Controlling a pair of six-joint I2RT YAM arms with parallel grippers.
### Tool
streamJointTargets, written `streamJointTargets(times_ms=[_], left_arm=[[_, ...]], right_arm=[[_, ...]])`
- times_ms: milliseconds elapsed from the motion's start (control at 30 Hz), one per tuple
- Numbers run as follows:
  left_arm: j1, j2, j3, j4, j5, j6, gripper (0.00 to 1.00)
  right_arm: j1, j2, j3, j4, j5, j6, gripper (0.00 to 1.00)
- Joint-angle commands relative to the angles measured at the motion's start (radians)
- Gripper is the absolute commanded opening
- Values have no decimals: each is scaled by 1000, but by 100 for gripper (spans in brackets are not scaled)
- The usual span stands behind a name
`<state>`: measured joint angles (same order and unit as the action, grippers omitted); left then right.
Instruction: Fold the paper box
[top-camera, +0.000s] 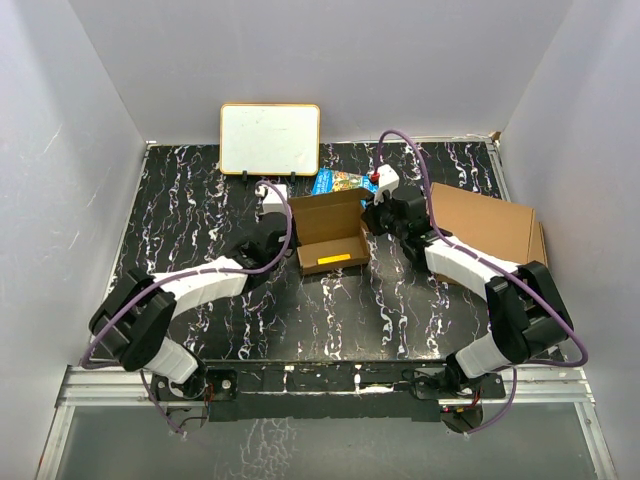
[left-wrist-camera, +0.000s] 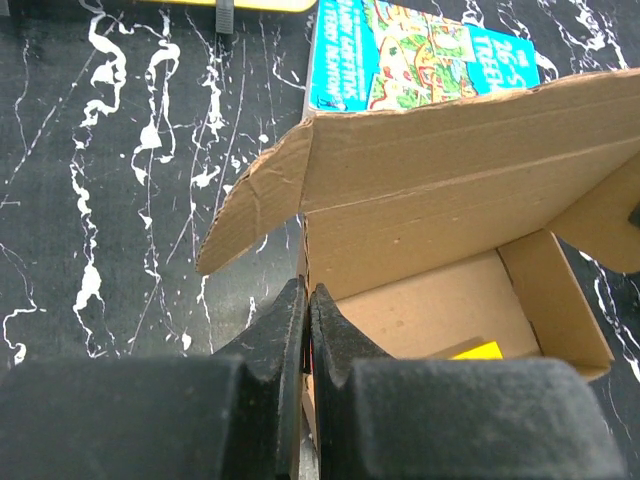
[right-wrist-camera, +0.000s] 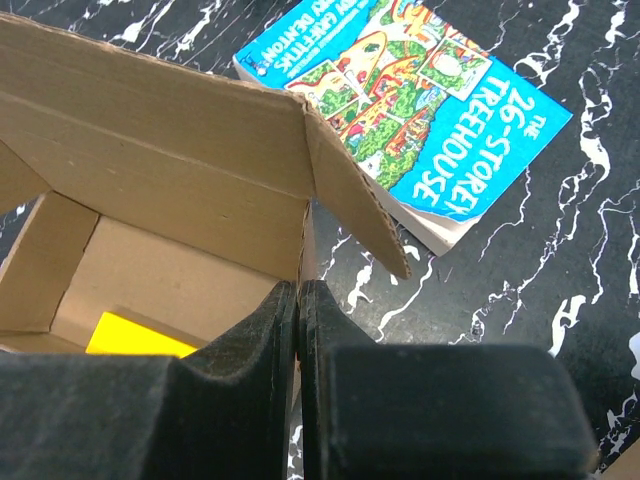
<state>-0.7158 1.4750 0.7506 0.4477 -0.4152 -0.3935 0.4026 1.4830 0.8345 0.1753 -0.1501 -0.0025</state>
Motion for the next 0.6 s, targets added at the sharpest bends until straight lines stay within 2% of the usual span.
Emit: streamJointTargets(times_ms=[0, 167, 567], left_arm=[[-44, 25, 74, 69, -36, -27, 0], [-80, 48, 44, 124, -65, -35, 0], [-134, 16, -40, 141, -153, -76, 0]], right_arm=[[50, -17, -15, 193, 24, 78, 8], [58, -23, -65, 243, 36, 115, 8], [72, -64, -138, 228, 11, 138, 8]])
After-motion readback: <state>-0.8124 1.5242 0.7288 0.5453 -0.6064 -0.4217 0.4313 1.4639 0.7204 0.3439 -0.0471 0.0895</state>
